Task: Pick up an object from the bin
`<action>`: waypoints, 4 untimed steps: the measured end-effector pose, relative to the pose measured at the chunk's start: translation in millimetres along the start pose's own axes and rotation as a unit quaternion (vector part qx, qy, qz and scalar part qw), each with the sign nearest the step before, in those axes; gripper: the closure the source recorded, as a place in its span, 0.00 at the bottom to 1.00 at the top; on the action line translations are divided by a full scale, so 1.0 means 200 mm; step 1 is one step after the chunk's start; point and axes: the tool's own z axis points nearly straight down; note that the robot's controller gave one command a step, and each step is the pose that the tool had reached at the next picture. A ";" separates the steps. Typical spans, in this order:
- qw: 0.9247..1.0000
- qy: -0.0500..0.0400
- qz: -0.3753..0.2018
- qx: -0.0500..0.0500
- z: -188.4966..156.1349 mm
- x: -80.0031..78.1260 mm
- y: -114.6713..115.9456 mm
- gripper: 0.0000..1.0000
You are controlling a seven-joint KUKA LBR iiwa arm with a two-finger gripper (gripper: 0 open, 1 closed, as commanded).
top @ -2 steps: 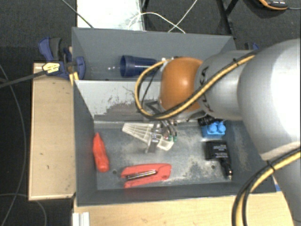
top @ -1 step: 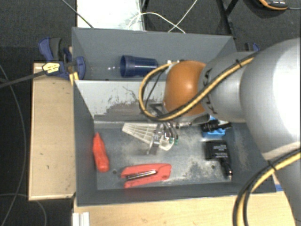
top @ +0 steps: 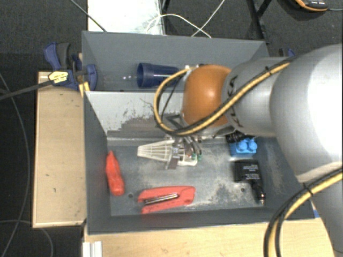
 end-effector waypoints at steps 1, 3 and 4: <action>1.000 0.000 0.000 0.000 0.00 0.00 0.00 1.00; 1.000 0.000 0.001 0.000 -0.23 0.00 0.00 1.00; 1.000 0.000 0.001 0.000 -0.34 0.00 0.00 1.00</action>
Offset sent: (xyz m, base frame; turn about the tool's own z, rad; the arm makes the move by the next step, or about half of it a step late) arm -0.0002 0.0001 0.0477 0.0006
